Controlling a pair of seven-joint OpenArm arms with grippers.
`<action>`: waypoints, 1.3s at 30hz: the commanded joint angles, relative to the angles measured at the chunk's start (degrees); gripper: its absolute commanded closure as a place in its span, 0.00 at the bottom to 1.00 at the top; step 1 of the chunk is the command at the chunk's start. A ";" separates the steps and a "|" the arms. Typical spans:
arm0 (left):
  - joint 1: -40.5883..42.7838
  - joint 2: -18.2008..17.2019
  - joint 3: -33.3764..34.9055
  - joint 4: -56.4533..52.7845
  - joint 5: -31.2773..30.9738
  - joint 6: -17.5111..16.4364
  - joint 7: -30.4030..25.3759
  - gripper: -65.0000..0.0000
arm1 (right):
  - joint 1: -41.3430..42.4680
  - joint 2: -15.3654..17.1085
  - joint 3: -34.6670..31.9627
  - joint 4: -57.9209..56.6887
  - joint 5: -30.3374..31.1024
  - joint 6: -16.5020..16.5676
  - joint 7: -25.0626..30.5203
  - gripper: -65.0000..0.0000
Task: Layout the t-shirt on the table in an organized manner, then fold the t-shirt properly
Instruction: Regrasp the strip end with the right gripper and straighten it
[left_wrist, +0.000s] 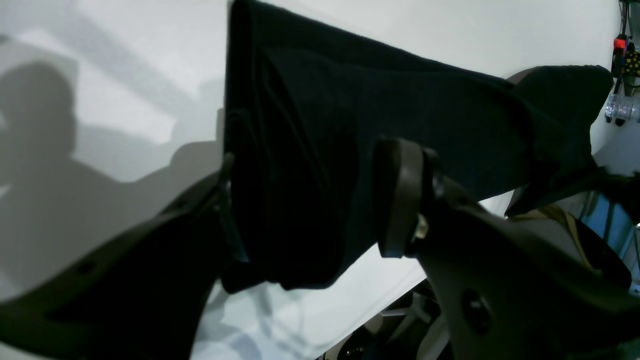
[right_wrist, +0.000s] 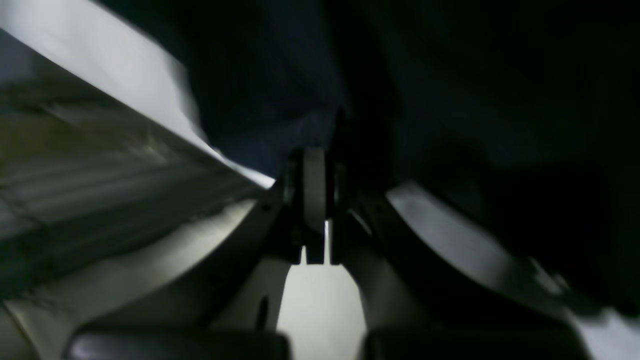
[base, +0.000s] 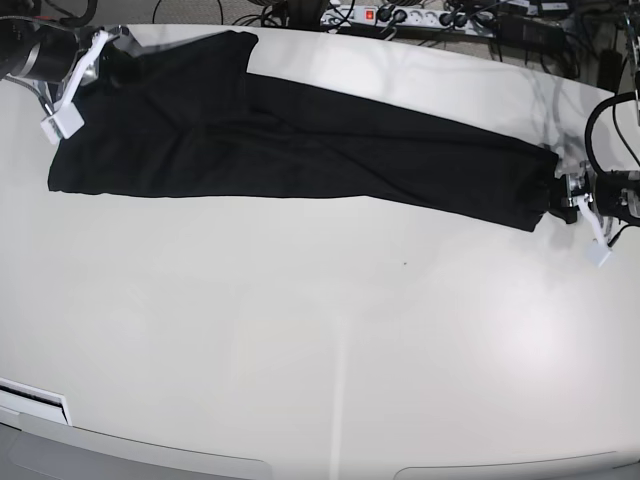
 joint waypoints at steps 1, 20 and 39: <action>-1.25 -1.55 -0.35 0.63 -1.14 -0.17 -0.22 0.46 | 0.02 0.81 0.37 0.90 1.86 0.30 1.22 1.00; -1.22 -1.53 -0.35 0.63 -1.14 -0.15 -0.22 0.46 | 11.26 -3.56 0.35 -6.08 -24.46 -8.22 15.67 1.00; -1.73 -2.62 -0.70 0.63 -3.98 -0.73 0.20 0.46 | 18.60 -3.48 0.37 -10.27 -31.52 -15.34 8.48 0.57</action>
